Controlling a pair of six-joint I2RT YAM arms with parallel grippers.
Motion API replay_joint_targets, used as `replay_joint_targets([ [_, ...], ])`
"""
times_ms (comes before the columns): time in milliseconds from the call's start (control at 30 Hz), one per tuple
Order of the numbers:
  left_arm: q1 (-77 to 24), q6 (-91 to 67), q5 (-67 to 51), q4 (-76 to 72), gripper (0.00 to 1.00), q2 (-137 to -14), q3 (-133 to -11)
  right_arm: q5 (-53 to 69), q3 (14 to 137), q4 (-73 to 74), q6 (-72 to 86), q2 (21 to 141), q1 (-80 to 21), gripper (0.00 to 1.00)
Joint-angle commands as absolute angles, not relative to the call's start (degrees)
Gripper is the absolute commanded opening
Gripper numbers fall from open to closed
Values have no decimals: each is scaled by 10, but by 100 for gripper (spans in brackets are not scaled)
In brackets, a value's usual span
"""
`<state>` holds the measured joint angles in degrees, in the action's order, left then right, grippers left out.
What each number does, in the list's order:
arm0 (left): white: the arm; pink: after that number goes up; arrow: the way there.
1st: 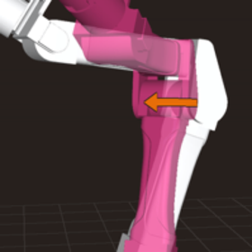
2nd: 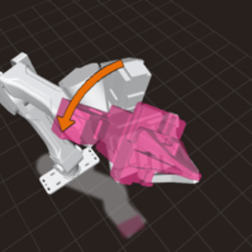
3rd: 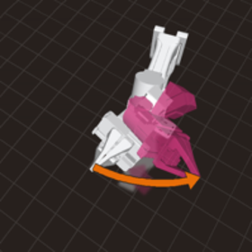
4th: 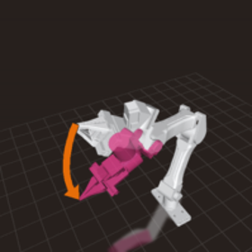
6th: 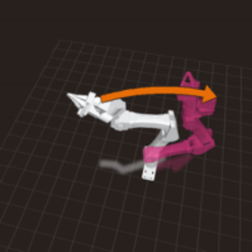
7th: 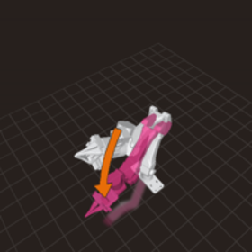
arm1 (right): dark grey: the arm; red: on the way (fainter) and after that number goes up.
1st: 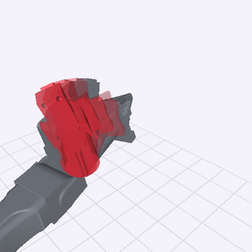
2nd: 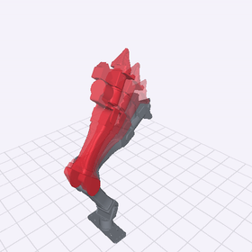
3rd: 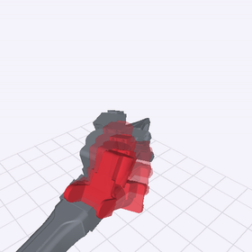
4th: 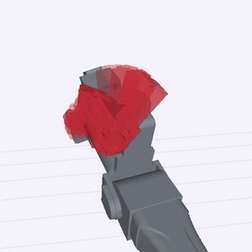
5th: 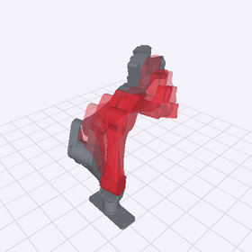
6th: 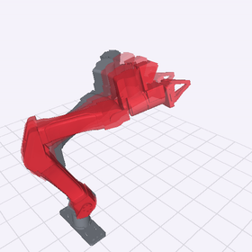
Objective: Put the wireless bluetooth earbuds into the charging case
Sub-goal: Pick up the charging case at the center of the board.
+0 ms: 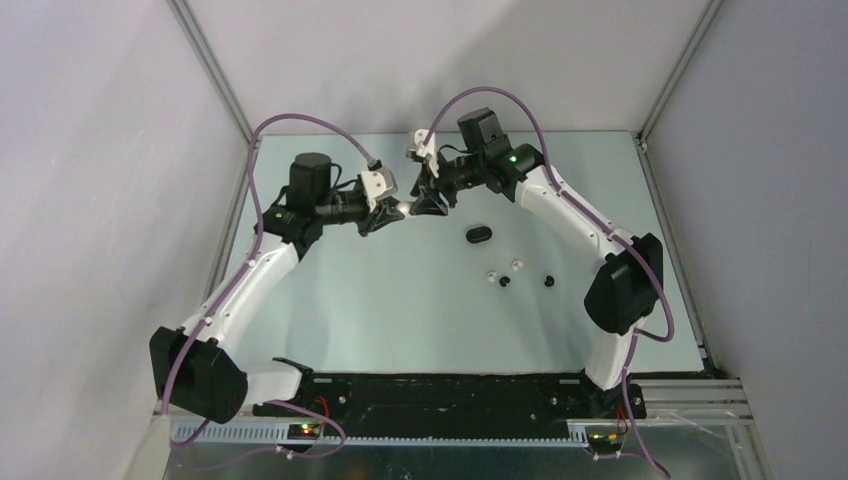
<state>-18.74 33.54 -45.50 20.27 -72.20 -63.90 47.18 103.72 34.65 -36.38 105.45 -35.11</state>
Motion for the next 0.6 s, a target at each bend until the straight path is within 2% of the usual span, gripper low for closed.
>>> replay_joint_targets([
  [0, -198, 343, -474, 200, 0, -702, -665, 445, 1056, 301, -338, 1057, -324, 48],
  [300, -198, 328, -463, 200, 0, -708, -670, 455, 1058, 295, -315, 1048, -310, 46],
  [500, -185, 302, -465, 200, 0, -706, -672, 537, 1037, 388, -415, 1024, -311, 62],
  [567, -185, 314, -473, 199, 0, -707, -673, 549, 1027, 405, -436, 1021, -315, 64],
])
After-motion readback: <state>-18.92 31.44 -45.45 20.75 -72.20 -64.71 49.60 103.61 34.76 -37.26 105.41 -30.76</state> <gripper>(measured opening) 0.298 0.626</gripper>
